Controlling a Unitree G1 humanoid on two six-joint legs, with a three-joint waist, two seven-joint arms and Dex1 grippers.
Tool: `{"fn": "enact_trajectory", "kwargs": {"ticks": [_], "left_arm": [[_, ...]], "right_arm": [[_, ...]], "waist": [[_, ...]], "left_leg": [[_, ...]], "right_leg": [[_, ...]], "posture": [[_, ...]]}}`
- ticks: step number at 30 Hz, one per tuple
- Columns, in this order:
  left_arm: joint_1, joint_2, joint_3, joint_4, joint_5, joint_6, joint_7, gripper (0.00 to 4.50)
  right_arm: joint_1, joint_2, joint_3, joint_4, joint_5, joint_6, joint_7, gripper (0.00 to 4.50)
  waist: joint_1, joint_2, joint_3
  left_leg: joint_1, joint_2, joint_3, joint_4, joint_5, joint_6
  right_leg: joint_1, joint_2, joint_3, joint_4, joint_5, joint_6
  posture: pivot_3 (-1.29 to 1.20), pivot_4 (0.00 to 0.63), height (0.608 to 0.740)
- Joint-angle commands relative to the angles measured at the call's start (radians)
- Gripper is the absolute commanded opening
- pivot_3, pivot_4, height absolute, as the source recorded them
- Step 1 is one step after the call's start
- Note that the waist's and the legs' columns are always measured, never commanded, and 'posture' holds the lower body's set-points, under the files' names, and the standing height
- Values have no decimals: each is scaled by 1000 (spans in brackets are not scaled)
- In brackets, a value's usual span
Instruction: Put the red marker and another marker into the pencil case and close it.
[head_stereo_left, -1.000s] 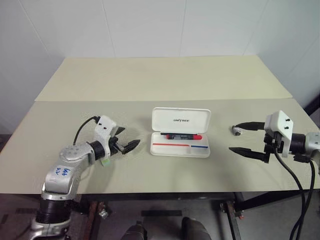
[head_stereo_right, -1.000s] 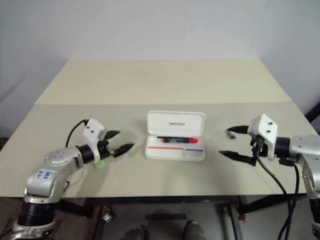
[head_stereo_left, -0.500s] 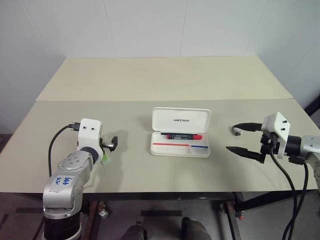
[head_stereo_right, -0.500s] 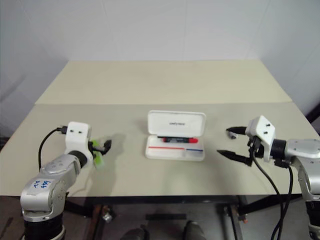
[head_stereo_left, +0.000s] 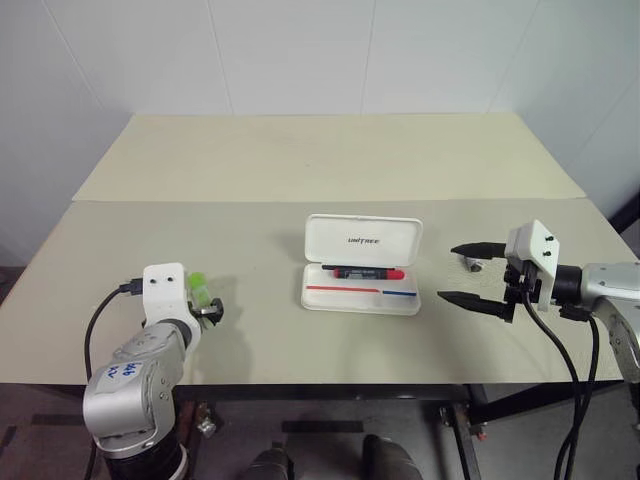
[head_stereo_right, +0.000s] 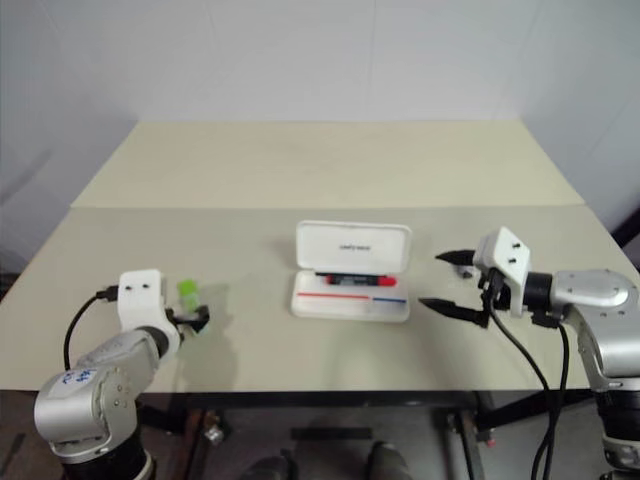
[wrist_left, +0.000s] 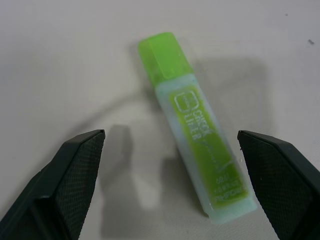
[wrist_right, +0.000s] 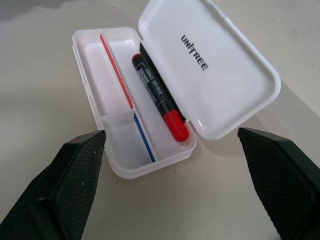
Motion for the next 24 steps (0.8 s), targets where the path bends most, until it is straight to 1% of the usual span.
{"fn": "enact_trajectory", "kwargs": {"ticks": [1,4,8,11,15,18,21,22,23,24], "left_arm": [[-6,-1,1,-35,18,-2,-3,4500],[-9,-6,-6,-24,20,26,-4,4500],[-21,10,-26,5,38,38,12,4500],[-25,3,-40,63,65,42,40,4500],[-62,-4,-54,97,72,42,44,4500],[-78,-13,-59,112,72,42,38,3948],[-86,-15,-55,126,85,42,44,3000],[-85,-11,-59,128,87,42,45,2590],[-84,-8,-62,128,87,42,44,2327],[-79,-2,-67,129,90,42,45,1956]], "right_arm": [[-6,0,-11,-34,25,-2,3,4475],[-5,1,-10,-47,31,1,4,4475],[-12,4,-8,-62,40,5,-2,4475],[-11,10,-11,-72,46,9,-12,4475],[0,21,-14,-92,53,15,-26,4475],[0,25,-18,-105,59,21,-33,4500],[-8,25,-20,-110,64,27,-38,4500],[-12,24,-22,-110,67,29,-39,4500],[-15,22,-23,-110,70,31,-39,4500],[-16,20,-23,-110,72,31,-39,4500]], "waist": [[0,0,0],[-1,0,0],[-1,0,0],[0,0,0],[0,0,0],[2,0,0],[0,0,0],[-1,0,0],[-3,0,0],[-5,0,0]], "left_leg": [[0,0,0,0,0,0],[0,0,0,0,0,0],[0,0,0,0,0,0],[0,1,0,0,0,0],[1,1,0,0,0,-1],[2,1,0,1,0,-1],[3,1,0,3,1,-1],[4,1,0,3,1,-1],[5,1,0,3,0,-1],[8,2,0,3,0,-1]], "right_leg": [[0,0,0,0,0,0],[0,0,0,0,0,0],[0,1,0,0,0,0],[0,1,0,0,0,0],[1,1,0,0,1,-1],[2,2,0,0,1,-1],[5,2,0,-2,1,-1],[7,2,0,-2,1,-1],[8,2,0,-3,1,-1],[10,2,0,-3,1,-1]], "posture": [[0,150,740],[0,150,740],[0,150,740],[0,150,740],[0,150,740],[0,150,740],[0,150,740],[0,150,740],[0,150,740],[0,150,740]]}}
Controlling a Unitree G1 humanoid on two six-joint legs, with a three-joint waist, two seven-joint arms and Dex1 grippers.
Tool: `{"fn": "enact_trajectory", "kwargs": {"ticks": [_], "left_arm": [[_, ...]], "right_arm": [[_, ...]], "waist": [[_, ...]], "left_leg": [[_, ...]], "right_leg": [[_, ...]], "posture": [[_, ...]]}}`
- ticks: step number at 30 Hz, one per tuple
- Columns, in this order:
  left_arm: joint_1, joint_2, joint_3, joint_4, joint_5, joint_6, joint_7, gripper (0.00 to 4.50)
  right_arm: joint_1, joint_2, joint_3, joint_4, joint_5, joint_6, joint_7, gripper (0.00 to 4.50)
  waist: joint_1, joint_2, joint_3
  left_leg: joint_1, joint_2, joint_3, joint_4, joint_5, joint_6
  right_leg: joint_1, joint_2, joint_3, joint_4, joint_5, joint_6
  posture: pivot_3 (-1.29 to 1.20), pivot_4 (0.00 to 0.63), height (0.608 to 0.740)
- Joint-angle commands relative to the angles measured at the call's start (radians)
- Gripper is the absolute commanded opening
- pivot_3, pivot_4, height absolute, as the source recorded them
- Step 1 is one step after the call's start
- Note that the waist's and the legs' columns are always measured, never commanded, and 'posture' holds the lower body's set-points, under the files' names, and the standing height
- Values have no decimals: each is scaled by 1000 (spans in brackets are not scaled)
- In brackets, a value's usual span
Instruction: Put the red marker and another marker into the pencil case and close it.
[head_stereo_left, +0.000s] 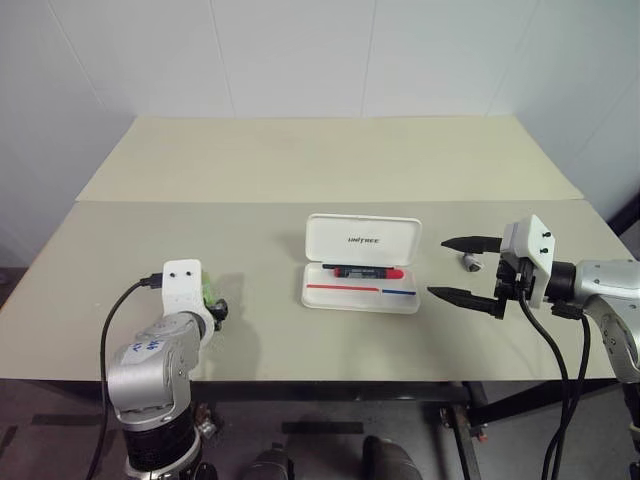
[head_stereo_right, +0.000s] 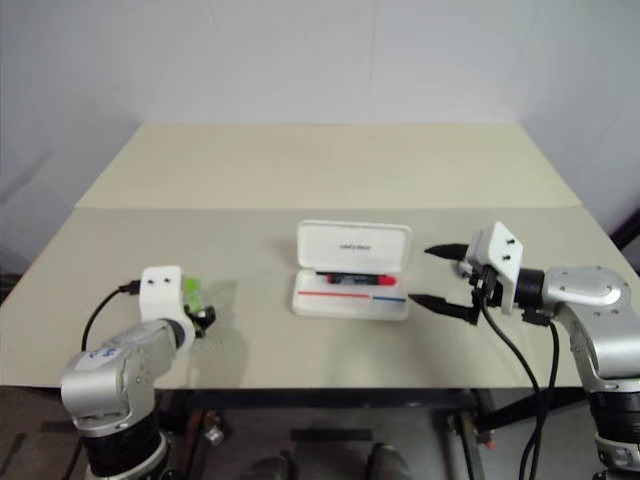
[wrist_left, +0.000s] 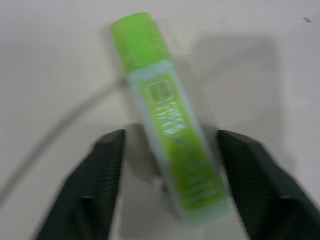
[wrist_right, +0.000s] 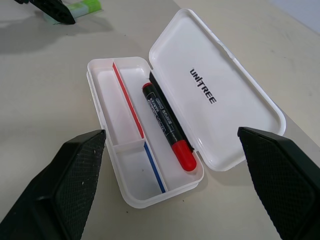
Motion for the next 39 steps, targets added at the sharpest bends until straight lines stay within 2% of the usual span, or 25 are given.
{"fn": "enact_trajectory", "kwargs": {"ticks": [1,3,10,17,22,28,30,34,39], "left_arm": [[13,21,0,11,37,2,16,1655],[18,24,-3,12,39,2,16,1054],[3,71,-44,-13,32,-40,4,1055],[-42,102,21,13,-24,-198,-90,1055],[-49,183,26,69,-144,-417,-287,1055],[3,350,-76,159,-301,-667,-656,1055],[12,394,-94,188,-331,-720,-731,1055],[5,553,-242,265,-277,-1000,-974,1055],[-106,590,-359,422,-231,-1226,-1121,1055]], "right_arm": [[-17,-7,-24,-36,27,2,-3,4500],[-16,-8,-23,-34,27,-1,-1,4500],[-26,-6,-11,-8,18,-15,3,4500],[-54,-1,5,37,3,-35,14,4500],[-71,-7,13,61,-6,-47,25,4500],[-74,-26,0,85,-14,-54,36,4500],[-64,-34,-12,87,-16,-53,33,4500],[-23,-56,-45,71,-12,-47,25,4500],[33,-69,-87,32,-3,-34,6,4500]], "waist": [[-4,0,0],[-5,-1,0],[-4,-1,1],[1,-3,2],[1,-3,2],[-1,-3,2],[-2,-3,2],[0,-3,2],[10,-2,2]], "left_leg": [[3,0,0,-1,0,0],[6,2,1,-2,0,0],[7,2,1,-4,0,0],[4,2,1,-4,-2,0],[4,2,1,-5,-3,-3],[1,3,3,-6,-5,-3],[0,3,4,-6,-6,-3],[-7,3,4,-5,-6,-2],[-8,3,6,-4,-7,0]], "right_leg": [[2,0,0,0,0,0],[5,1,0,-1,0,-1],[5,2,0,-1,-1,-1],[4,2,0,-7,-1,-1],[3,2,-1,-7,0,0],[1,2,0,-8,-1,0],[0,2,0,-9,-1,0],[-6,2,0,-8,-1,0],[-6,2,0,-12,-1,0]], "posture": [[0,150,740],[0,150,740],[0,150,740],[0,150,740],[0,150,740],[0,150,740],[0,150,740],[0,150,740],[0,150,740]]}}
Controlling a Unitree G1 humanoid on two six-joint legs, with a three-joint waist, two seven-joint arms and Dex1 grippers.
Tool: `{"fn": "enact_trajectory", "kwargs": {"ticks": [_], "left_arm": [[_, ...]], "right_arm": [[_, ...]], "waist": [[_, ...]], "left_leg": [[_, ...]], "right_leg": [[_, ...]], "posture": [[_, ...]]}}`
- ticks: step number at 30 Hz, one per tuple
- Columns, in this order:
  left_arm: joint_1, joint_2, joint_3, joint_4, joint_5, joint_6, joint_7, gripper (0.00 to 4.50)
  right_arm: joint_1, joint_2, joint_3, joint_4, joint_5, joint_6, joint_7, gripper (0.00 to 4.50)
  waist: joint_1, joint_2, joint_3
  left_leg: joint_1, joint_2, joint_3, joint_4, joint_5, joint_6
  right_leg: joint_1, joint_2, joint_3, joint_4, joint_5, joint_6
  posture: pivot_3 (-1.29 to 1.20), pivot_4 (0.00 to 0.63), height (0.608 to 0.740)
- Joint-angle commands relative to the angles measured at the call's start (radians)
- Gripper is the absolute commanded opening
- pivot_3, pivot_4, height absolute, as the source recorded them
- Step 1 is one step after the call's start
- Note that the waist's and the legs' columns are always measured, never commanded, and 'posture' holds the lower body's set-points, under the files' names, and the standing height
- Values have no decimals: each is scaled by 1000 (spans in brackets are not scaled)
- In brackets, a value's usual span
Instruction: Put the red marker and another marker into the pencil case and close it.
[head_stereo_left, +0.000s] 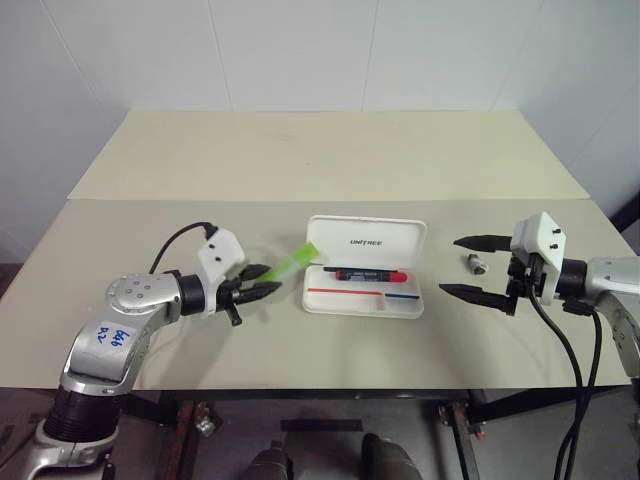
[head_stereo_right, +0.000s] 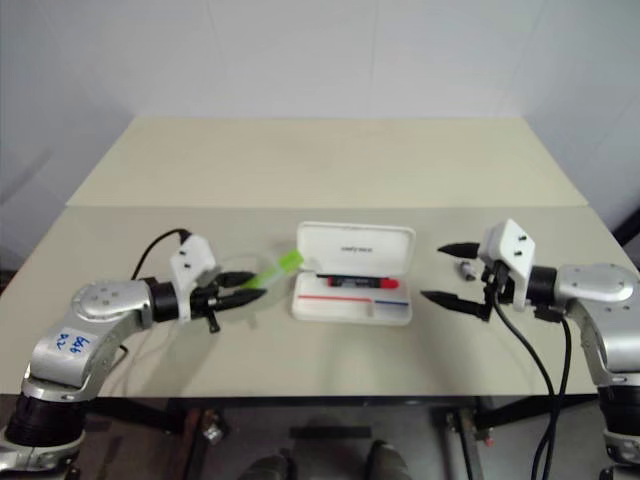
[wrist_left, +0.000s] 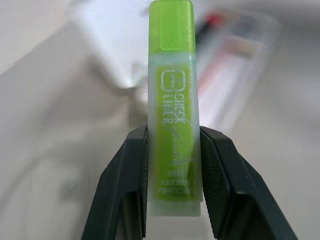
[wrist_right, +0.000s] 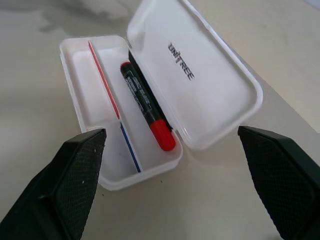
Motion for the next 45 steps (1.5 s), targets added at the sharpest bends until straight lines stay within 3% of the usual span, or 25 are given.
{"fn": "enact_trajectory", "kwargs": {"ticks": [1,9,13,21,26,35,45], "left_arm": [[-98,10,-65,93,40,-157,-98,1055],[-360,-37,-239,352,84,-295,-360,1055],[-477,-100,-278,508,136,-340,-375,1055],[-571,-234,-316,662,225,-398,-332,1055],[-576,-262,-337,655,258,-365,-338,1055],[-506,-206,-361,529,318,-212,-327,1055],[-483,-219,-370,499,346,-189,-304,1055]], "right_arm": [[25,-26,-68,-54,20,-1,-17,4500],[125,-27,-140,-158,48,53,-69,4500],[177,-27,-183,-196,57,74,-91,4500],[239,-11,-220,-269,77,110,-139,4500],[262,-8,-232,-295,89,122,-163,4500],[284,-4,-232,-318,104,126,-194,4500],[274,11,-213,-329,108,125,-218,4500]], "waist": [[1,0,0],[0,0,0],[-2,0,0],[-3,0,0],[-6,0,0],[-8,0,0],[-3,0,0]], "left_leg": [[0,0,0,0,0,0],[0,0,3,1,-3,6],[0,0,5,2,-4,8],[-1,0,6,5,-5,9],[-1,0,6,5,-5,9],[0,0,6,6,-5,10],[-1,0,6,8,-5,10]], "right_leg": [[0,0,0,0,0,0],[0,0,1,5,1,2],[0,0,1,4,1,2],[0,0,2,5,2,4],[0,0,3,5,2,4],[0,0,3,6,2,5],[0,0,4,7,3,6]], "posture": [[0,150,740],[0,150,740],[0,150,740],[0,150,740],[0,150,740],[0,150,740],[0,150,740]]}}
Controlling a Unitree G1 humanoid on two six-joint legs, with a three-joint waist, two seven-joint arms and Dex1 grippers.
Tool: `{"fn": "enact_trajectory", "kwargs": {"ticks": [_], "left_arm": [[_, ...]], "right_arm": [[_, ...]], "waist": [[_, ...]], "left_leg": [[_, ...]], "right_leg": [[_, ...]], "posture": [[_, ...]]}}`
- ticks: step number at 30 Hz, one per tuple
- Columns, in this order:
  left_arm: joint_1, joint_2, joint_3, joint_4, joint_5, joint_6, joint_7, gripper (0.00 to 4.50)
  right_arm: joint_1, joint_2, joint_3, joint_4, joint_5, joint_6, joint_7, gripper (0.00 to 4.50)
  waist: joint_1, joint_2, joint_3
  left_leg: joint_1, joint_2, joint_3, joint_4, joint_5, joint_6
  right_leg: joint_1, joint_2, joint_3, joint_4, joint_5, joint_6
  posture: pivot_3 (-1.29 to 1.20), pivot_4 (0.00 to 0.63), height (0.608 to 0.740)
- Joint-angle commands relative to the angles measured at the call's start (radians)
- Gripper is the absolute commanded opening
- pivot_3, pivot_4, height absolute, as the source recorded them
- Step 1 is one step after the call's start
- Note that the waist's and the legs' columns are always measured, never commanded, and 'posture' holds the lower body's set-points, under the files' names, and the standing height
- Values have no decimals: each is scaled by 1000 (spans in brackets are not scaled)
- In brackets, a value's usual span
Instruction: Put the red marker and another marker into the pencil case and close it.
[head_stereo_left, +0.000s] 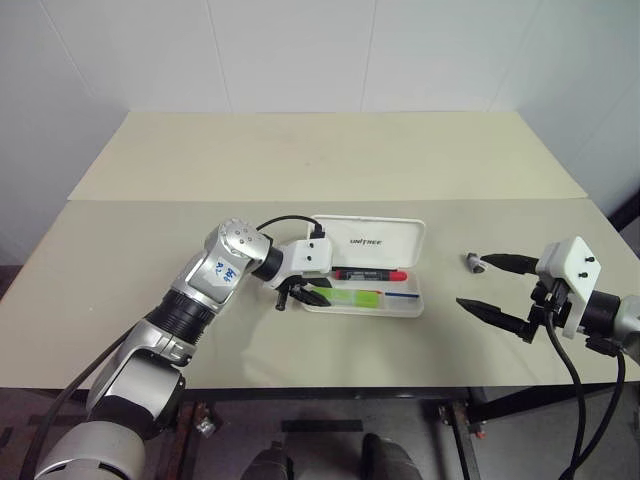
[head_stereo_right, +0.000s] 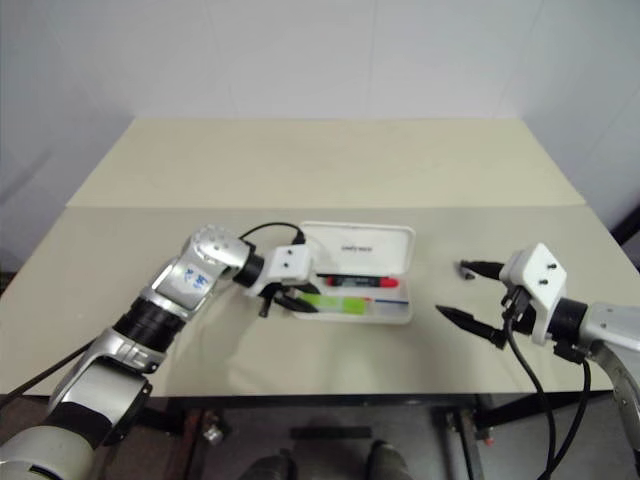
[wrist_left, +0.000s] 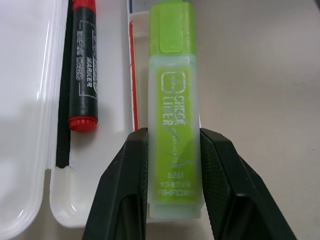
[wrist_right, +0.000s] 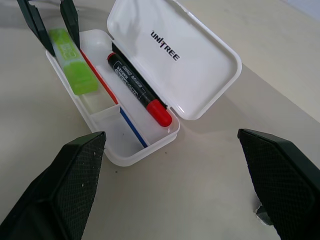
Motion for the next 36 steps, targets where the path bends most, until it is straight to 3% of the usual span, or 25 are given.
{"fn": "enact_trajectory", "kwargs": {"ticks": [1,16,26,36], "left_arm": [[-10,-13,-2,-16,8,-9,18,1055],[-34,-46,-9,33,27,1,33,1055],[-52,-57,-8,45,37,2,39,4345],[-27,-51,25,-44,-38,25,-3,4468]], "right_arm": [[-10,4,-29,-32,20,-7,-11,4500],[-7,12,-25,-57,35,6,-42,4500],[-22,18,-5,-49,36,0,-52,4500],[-56,35,31,-29,25,1,-59,4500]], "waist": [[0,0,0],[-3,0,0],[-2,0,0],[-4,0,0]], "left_leg": [[0,0,0,0,0,0],[0,0,0,0,0,0],[0,0,0,0,0,0],[0,0,0,1,0,0]], "right_leg": [[0,0,0,0,0,0],[0,0,0,0,0,0],[0,0,0,0,0,0],[0,0,0,1,0,0]], "posture": [[0,150,740],[0,150,740],[0,150,740],[0,150,740]]}}
